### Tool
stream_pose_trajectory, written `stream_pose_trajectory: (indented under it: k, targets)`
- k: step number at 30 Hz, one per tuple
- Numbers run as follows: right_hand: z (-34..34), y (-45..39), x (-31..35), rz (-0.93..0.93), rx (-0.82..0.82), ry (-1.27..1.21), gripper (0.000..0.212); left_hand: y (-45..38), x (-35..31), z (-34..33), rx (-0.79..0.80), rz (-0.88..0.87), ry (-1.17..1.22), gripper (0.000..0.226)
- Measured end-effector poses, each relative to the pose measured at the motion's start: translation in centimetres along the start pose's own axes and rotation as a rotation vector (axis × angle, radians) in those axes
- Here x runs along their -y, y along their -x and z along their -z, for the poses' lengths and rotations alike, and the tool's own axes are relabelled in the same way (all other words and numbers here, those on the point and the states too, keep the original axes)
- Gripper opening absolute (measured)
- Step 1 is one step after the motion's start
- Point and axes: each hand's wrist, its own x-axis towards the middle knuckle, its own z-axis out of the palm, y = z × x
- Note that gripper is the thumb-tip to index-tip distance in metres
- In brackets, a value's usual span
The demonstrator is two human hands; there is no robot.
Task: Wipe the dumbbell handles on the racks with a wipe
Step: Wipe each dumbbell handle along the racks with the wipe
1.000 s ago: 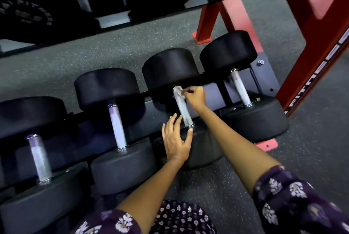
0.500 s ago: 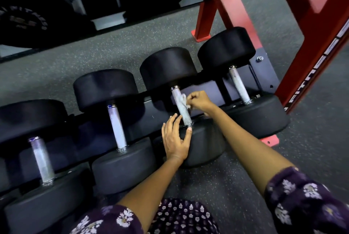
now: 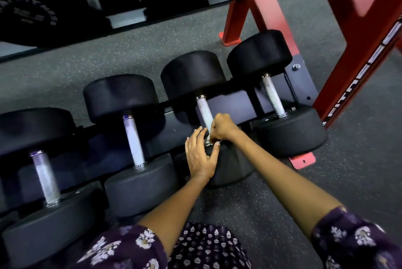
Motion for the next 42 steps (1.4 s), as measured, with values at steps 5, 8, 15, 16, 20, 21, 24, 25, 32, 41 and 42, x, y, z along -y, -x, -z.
stream_pose_trajectory:
  k: [5,8,15,16,20,21,24,25,32,41,42]
  targets:
    - [1.5,-0.5,-1.0,-0.127,0.074,-0.053,0.016,0.0,-0.1,0.1,0.004,0.016,0.013,0.066]
    - [2.1,-0.9,-1.3,-0.174,0.148,-0.113,0.015,0.1,0.0,0.1,0.006,0.007,0.008,0.065]
    - [2.5,0.5,1.0,-0.149,0.123,0.187,0.025,0.0,-0.1,0.0,0.000,0.010,0.003,0.064]
    - [2.7,0.5,0.7,-0.166,0.125,0.195,0.021,0.1,-0.1,0.0,0.005,0.007,0.003,0.064]
    - [2.9,0.6,0.6,-0.161,0.128,0.176,0.017,0.1,-0.2,0.3,0.002,0.001,0.006,0.064]
    - [2.7,0.8,0.9,-0.134,0.125,0.172,0.018,0.0,-0.2,0.3,-0.001,0.000,0.008,0.063]
    - [2.5,0.8,1.1,-0.164,0.121,0.168,0.030,0.1,0.0,0.1,-0.004,-0.001,0.003,0.063]
    - [2.6,0.5,0.7,-0.199,0.098,0.161,0.032,0.1,0.1,0.1,-0.003,-0.005,0.002,0.063]
    - [1.5,0.4,0.6,-0.150,0.074,0.094,0.019,0.0,-0.2,0.2,-0.019,-0.012,0.004,0.064]
    - [1.1,0.8,-0.3,-0.117,-0.006,0.065,0.032,-0.1,-0.1,0.1,-0.041,-0.037,0.001,0.070]
    - [0.7,0.7,0.0,-0.077,-0.009,0.061,0.028,-0.1,-0.1,0.1,-0.037,-0.033,0.001,0.071]
